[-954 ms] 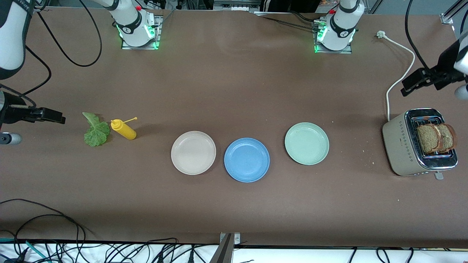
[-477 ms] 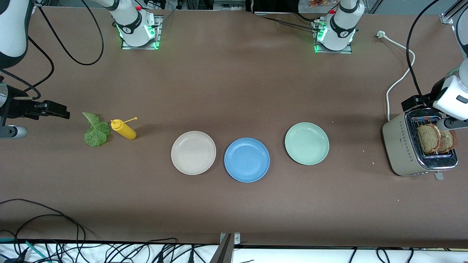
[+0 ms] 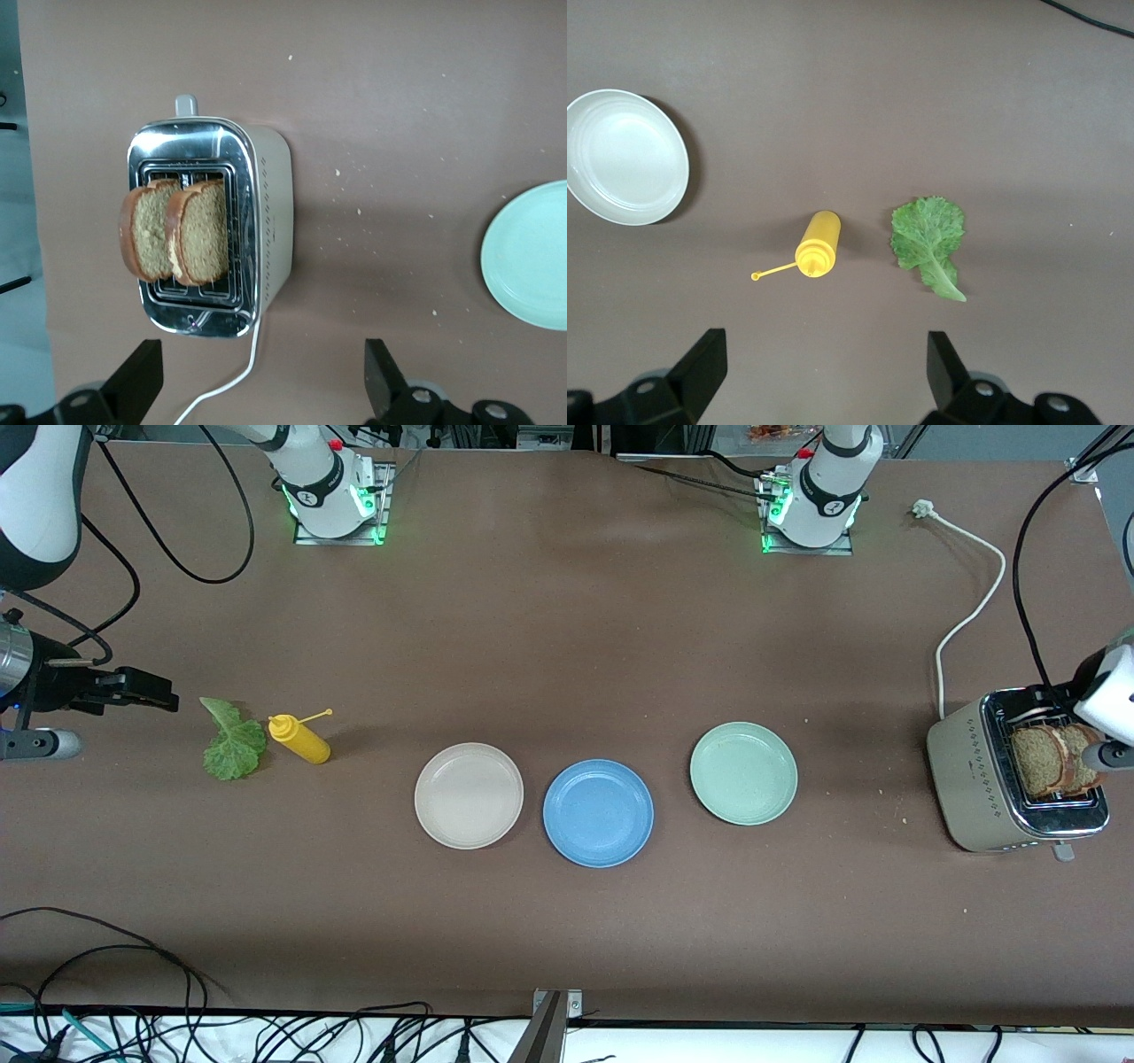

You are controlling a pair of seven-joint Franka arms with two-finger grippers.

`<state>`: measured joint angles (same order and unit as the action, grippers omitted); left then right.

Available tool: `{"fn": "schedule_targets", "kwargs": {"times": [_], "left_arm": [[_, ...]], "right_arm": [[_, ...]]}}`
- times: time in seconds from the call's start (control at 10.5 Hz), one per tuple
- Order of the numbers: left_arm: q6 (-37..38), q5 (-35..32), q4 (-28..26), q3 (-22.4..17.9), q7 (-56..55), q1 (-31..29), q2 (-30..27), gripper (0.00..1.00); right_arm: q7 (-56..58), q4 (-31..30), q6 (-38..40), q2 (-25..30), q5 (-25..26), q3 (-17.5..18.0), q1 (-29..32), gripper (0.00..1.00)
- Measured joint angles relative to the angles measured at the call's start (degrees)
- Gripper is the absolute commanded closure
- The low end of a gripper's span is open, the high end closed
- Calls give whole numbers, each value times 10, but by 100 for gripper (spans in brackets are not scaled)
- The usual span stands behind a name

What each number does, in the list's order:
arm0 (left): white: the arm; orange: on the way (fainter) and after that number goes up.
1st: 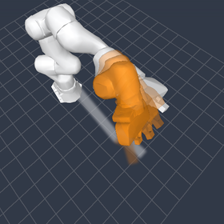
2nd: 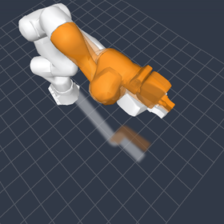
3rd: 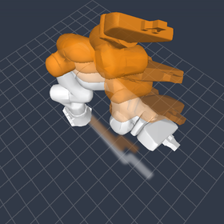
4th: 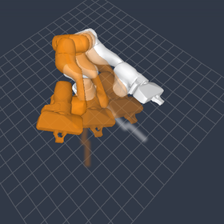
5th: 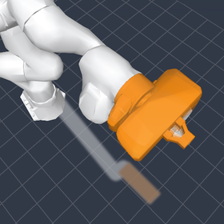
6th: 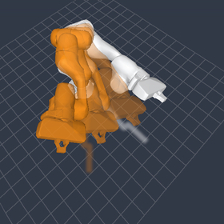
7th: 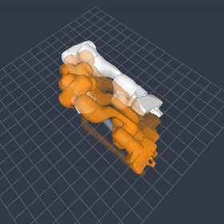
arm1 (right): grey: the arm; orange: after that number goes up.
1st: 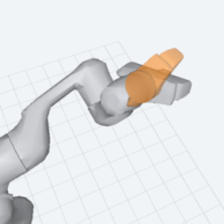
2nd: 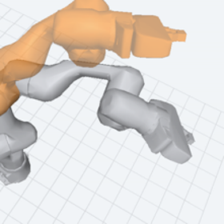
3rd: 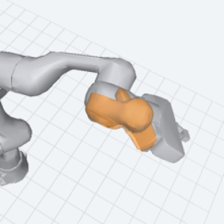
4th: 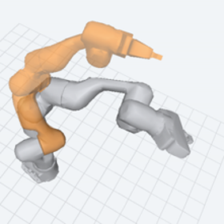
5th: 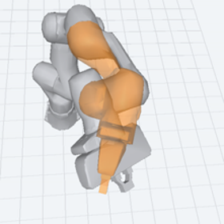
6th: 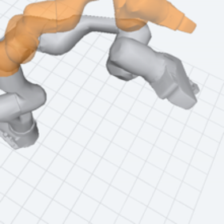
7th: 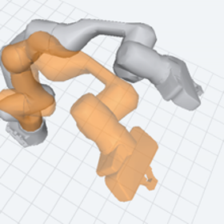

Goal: Make sandwich in blue plate with both arms
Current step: 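Lower the left gripper onto the toaster and grasp a bread slice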

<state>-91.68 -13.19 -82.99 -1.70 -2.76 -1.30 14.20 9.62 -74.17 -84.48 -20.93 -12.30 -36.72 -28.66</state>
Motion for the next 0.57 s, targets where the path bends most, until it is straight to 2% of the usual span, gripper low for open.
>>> {"fn": "schedule_targets", "kwargs": {"times": [0.38,0.57], "left_arm": [[-53,32,0,0,2,-42,48,0],[-74,32,0,0,3,-54,70,0]], "right_arm": [[-3,-10,-31,0,31,0,-24,1],[-3,-42,-56,15,32,-1,-26,0]]}}
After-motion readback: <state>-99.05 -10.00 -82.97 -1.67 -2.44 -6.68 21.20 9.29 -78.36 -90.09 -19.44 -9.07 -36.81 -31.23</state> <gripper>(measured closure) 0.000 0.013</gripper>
